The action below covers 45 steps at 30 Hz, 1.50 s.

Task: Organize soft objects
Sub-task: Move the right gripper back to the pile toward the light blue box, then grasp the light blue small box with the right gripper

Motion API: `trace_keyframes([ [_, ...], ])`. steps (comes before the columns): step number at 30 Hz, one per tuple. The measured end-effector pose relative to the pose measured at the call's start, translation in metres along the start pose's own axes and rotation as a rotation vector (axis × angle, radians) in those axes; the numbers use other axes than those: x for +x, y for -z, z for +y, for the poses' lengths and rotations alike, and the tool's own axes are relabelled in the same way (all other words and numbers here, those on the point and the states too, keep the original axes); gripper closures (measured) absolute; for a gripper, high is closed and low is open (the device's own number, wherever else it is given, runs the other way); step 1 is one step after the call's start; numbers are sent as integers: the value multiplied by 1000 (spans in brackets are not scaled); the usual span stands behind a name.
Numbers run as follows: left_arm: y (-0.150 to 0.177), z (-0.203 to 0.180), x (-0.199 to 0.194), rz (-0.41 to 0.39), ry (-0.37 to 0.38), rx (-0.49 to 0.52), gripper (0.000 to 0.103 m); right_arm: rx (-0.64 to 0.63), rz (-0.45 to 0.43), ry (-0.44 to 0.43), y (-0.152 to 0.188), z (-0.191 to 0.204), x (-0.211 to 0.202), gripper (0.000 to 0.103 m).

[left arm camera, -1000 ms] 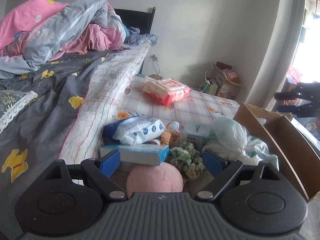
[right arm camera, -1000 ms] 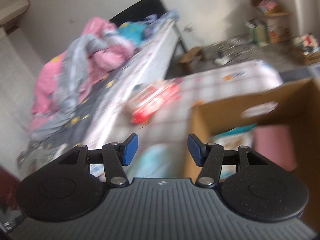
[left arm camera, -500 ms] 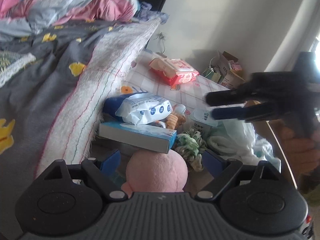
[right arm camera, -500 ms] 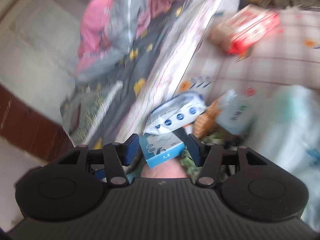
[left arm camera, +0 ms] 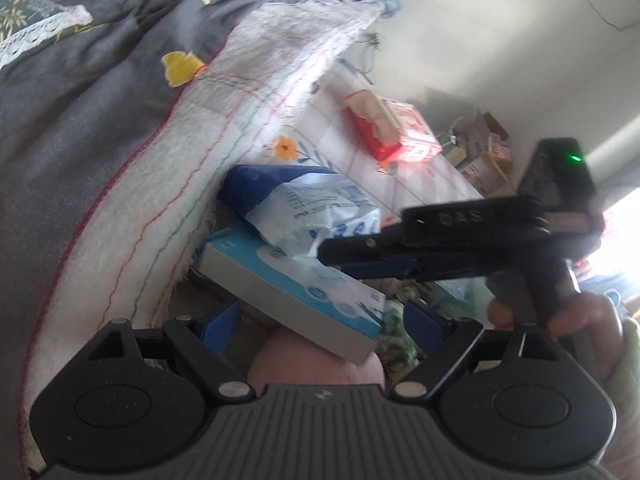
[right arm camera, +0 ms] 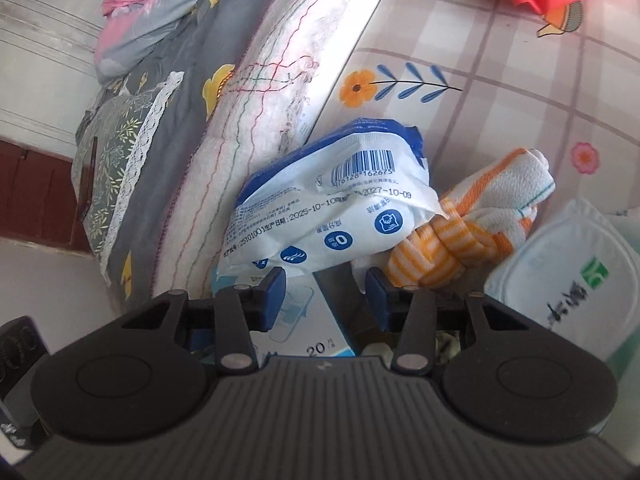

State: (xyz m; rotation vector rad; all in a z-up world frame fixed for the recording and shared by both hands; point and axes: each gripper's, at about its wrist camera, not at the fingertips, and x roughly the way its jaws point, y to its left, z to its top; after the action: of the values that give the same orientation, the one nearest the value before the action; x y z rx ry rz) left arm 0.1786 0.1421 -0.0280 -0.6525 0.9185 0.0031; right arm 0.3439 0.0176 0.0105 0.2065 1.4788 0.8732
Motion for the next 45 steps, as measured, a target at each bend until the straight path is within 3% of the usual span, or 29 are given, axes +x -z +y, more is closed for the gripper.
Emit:
trace_keyframes([
  [6, -2, 3, 9, 20, -34, -17, 29, -1, 48, -56, 4, 1, 7, 60],
  [8, -1, 4, 10, 26, -23, -40, 35, 6, 40, -74, 4, 2, 8, 65],
  [16, 3, -6, -13, -4, -2, -24, 40, -20, 20, -118, 20, 21, -14, 76],
  [21, 14, -19, -38, -24, -9, 28, 49, -28, -5, -169, 42, 31, -35, 79],
  [22, 18, -21, -43, -18, -9, 39, 53, -19, -2, -203, 48, 32, -39, 88],
  [27, 39, -35, -64, -11, 11, 100, 62, -32, -37, -265, 78, 42, -60, 89],
  [30, 49, -45, -75, -20, 44, 138, 75, -33, -51, -300, 95, 43, -72, 89],
  [36, 62, -77, -86, -65, 75, 241, 78, -28, -111, -330, 126, 34, -100, 89],
  [38, 65, -85, -85, -64, 85, 266, 84, -22, -140, -326, 134, 27, -111, 90],
  [40, 69, -91, -82, -63, 85, 284, 84, -14, -159, -307, 141, 18, -120, 90],
  [45, 78, -87, -83, -128, 2, 304, 67, 14, -175, -269, 144, 2, -126, 87],
])
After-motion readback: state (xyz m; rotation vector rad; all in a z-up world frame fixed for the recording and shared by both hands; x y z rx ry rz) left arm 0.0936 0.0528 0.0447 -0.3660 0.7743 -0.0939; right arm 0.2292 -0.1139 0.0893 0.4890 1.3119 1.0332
